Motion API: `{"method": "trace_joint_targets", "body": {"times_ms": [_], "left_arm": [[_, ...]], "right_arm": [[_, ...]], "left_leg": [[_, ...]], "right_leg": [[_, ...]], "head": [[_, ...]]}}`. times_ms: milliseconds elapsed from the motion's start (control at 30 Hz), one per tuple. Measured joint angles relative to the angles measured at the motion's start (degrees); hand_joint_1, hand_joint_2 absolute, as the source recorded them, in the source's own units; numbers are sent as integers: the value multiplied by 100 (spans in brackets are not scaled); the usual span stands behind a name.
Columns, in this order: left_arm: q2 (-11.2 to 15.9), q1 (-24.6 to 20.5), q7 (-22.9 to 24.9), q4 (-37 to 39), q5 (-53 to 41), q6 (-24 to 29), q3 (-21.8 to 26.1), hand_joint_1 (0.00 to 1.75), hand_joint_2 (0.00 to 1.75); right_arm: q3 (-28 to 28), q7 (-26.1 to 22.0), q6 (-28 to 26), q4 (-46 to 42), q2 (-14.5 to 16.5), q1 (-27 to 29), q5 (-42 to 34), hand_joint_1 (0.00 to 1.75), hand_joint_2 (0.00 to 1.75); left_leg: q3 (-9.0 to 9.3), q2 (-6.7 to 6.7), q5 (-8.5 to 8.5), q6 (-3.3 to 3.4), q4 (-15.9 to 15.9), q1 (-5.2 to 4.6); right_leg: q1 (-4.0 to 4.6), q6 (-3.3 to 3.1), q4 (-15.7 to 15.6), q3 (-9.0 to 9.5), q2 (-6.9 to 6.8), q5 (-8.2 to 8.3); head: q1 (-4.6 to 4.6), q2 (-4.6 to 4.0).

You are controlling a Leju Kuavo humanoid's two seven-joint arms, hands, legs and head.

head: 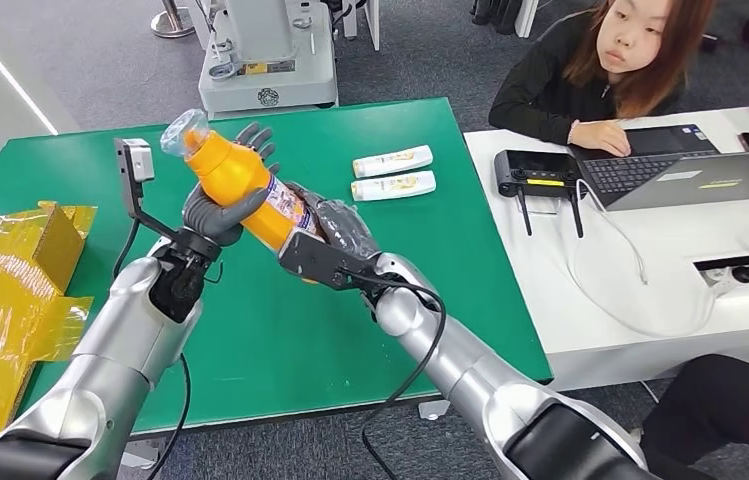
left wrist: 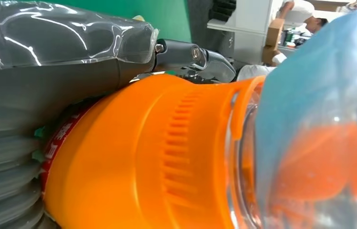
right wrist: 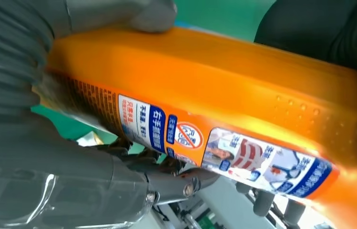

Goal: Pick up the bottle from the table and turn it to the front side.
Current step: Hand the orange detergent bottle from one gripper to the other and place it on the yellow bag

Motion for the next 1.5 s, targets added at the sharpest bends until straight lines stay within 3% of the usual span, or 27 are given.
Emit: {"method": "trace_joint_targets", "body": {"times_ms": [567, 700, 967, 1233, 1500], "left_arm": [[-32, -31, -236, 144, -290, -103, -33, 175, 175], [-48, -39, -273, 185, -280, -149, -34, 175, 175], [-83, -101, -546, 242, -617, -56, -112, 175, 175], [-21, -272, -1655, 244, -2685, 1249, -586, 175, 175], [168, -307, -1823, 244, -3129, 1419, -703, 175, 175]], "right_arm": [[-14, -267, -182, 297, 39, -44, -111, 172, 175], [-17, -344, -237, 351, 53, -31, -104, 3, 175], [-26, -331, -240, 397, 55, 16, -35, 0, 175], [-79, -451, -138, 389, 32, 133, -117, 0, 175], [-108, -632, -122, 165, -6, 465, -205, 0, 175]], "left_leg": [[-1, 0, 0, 0, 2, 0], [0, 1, 0, 0, 2, 0], [-1, 1, 0, 0, 2, 0], [-1, 0, 0, 0, 2, 0], [-2, 3, 0, 0, 2, 1]], "right_leg": [[-1, 0, -1, 0, 0, 0], [-1, 0, 0, -1, 1, 0], [-1, 0, 0, -1, 1, 0], [-1, 0, 0, 0, 0, 0], [0, 0, 0, -4, 4, 0]], "head": [[1, 0], [0, 0], [1, 0], [0, 0], [-1, 0]]}}
